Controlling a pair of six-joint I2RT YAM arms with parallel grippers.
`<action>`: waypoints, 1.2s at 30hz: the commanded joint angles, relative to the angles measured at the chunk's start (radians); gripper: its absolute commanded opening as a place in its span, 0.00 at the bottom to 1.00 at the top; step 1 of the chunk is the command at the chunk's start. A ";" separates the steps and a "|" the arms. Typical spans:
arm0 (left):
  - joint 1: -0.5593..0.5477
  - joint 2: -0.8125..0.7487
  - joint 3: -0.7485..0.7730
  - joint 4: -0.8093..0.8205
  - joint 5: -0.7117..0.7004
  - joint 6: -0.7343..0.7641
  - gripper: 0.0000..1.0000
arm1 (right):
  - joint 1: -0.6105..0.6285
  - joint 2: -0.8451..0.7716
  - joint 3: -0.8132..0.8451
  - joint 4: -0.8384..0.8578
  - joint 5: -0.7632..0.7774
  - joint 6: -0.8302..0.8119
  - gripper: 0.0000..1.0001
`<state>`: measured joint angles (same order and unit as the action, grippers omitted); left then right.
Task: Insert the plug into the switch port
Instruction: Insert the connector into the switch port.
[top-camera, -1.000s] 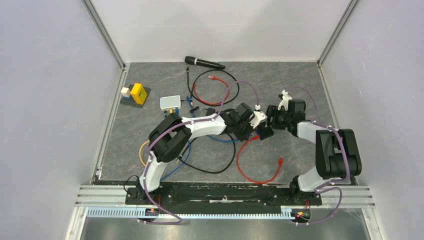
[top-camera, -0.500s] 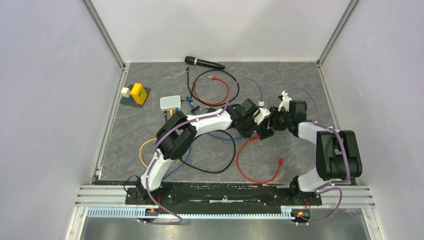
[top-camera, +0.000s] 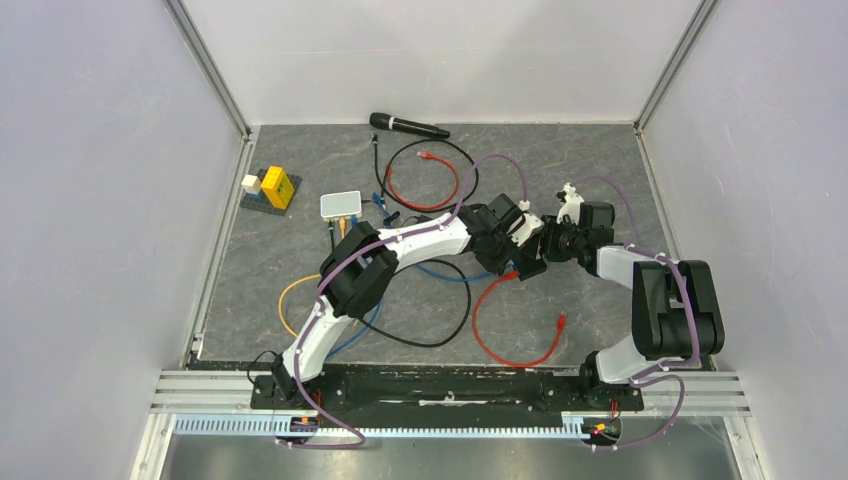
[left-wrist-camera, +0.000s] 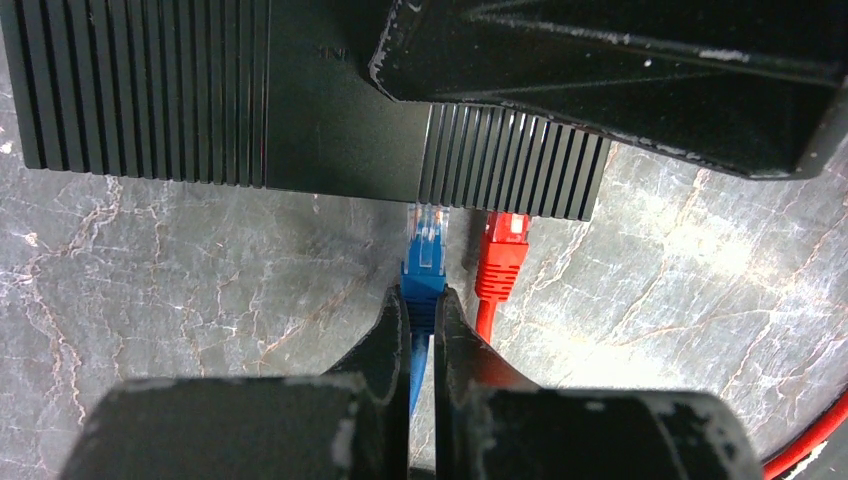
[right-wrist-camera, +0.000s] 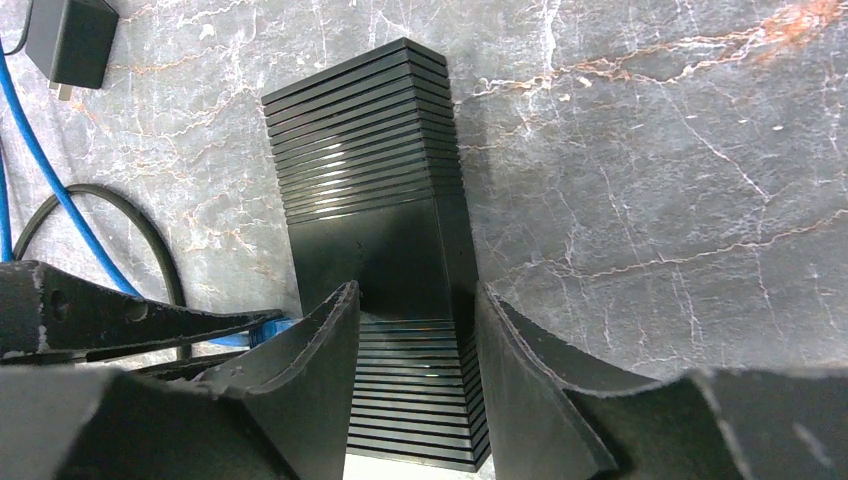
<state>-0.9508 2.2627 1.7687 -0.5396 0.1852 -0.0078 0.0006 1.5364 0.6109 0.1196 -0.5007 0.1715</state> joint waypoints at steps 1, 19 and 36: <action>-0.005 0.039 0.034 -0.074 -0.020 -0.038 0.02 | 0.006 0.030 -0.033 -0.048 -0.021 -0.020 0.46; -0.005 0.076 0.089 -0.123 -0.048 -0.052 0.02 | -0.028 0.031 -0.064 -0.045 -0.050 -0.022 0.53; -0.006 0.101 0.085 -0.159 -0.052 -0.026 0.02 | -0.033 0.033 -0.109 0.009 -0.110 -0.010 0.46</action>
<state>-0.9512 2.3039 1.8561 -0.6445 0.1581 -0.0154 -0.0452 1.5402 0.5415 0.2203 -0.5987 0.1776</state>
